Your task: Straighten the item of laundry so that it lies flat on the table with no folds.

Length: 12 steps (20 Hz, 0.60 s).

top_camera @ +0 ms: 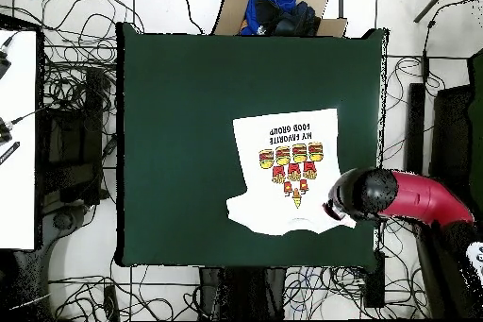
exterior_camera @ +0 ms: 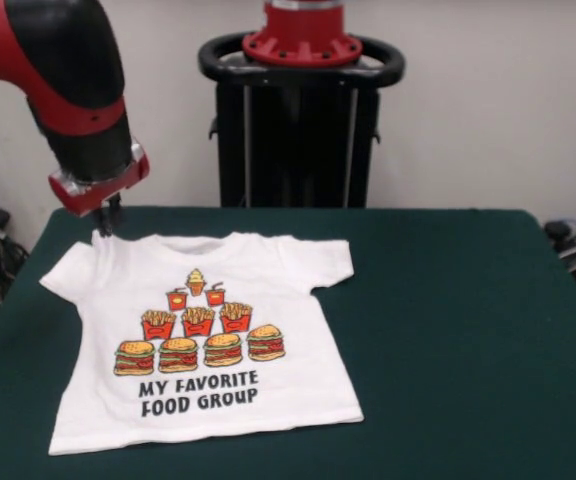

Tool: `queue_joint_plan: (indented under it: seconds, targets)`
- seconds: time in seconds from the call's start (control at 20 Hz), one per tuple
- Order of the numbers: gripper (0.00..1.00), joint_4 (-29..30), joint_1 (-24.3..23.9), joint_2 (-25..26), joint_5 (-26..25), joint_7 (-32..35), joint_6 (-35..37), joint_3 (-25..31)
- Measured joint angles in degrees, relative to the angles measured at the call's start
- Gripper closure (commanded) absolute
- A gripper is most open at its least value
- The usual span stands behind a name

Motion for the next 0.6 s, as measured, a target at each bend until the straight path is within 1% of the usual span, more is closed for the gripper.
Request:
queue_joint_plan:
  seconds: [0.25,0.6]
  targets:
    - [1.00,-1.2,1.5,1.4,-2.9,0.0,-2.9,-0.5]
    - [1.00,-3.6,3.1,3.2,-6.7,0.0,-3.3,-1.1]
